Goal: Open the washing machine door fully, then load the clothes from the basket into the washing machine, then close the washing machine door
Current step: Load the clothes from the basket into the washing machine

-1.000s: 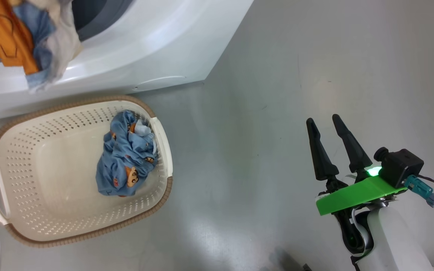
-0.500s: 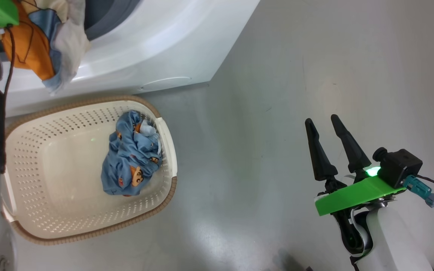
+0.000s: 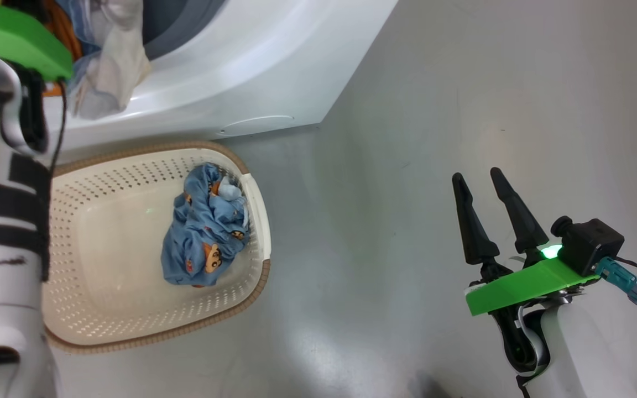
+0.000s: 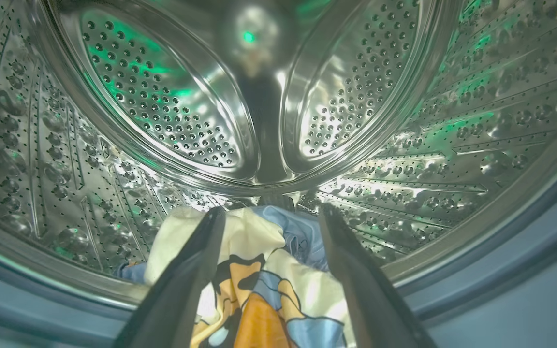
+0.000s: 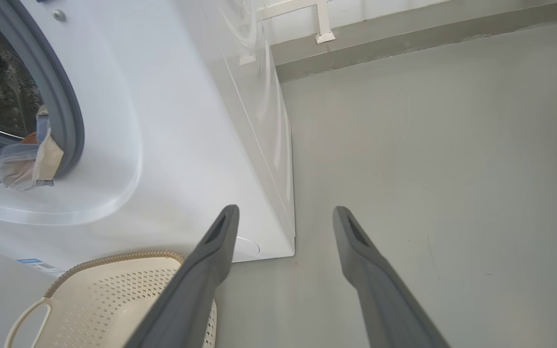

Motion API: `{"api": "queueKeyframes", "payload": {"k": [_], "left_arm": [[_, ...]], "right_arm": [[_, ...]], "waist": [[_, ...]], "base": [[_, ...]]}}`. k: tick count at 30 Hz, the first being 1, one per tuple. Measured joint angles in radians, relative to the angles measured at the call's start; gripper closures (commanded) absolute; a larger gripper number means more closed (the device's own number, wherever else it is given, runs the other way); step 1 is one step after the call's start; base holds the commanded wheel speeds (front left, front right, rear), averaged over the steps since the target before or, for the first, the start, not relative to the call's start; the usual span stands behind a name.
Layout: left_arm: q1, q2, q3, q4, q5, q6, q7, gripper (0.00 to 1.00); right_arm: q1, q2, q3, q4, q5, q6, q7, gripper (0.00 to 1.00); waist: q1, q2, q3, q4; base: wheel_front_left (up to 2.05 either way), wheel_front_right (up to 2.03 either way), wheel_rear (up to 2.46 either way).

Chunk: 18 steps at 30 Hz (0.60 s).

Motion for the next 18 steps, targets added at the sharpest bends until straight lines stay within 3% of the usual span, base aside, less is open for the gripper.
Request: {"api": "queueKeyframes", "payload": {"k": [18], "left_arm": [[0.260,-0.066,0.043,-0.183,0.035,-0.007,0.000,0.00]], "right_arm": [[0.001,0.000,-0.052,-0.008,-0.042,0.000,0.000,0.00]], "waist": [[0.0000,0.0000,-0.015,0.059]], "base": [[0.00,0.00,0.00]]}}
